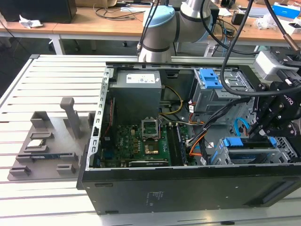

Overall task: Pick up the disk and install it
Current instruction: 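Insert the second disk wire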

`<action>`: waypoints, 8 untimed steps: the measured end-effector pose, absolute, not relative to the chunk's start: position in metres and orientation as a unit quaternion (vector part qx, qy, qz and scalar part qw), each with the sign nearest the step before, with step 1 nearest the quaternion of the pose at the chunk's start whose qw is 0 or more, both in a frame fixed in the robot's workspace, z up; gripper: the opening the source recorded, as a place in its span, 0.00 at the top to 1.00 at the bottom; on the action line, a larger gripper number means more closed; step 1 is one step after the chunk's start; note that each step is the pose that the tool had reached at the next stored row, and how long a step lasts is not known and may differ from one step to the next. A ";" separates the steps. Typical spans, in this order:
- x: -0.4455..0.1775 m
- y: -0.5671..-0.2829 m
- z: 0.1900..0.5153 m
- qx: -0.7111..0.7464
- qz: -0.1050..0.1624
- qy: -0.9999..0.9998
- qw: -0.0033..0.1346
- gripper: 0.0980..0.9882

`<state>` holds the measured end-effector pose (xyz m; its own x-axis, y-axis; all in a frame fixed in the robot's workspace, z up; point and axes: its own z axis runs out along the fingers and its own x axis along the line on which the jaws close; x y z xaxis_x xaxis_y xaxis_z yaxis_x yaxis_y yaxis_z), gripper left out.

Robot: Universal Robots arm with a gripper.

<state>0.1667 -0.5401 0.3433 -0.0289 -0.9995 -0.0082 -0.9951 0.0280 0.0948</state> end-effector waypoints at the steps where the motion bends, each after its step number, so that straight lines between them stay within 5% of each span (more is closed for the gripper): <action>1: 0.167 -0.540 0.343 0.696 -0.037 -0.716 0.030 0.93; 8: 0.167 -0.540 0.343 0.701 -0.037 -0.712 0.030 0.93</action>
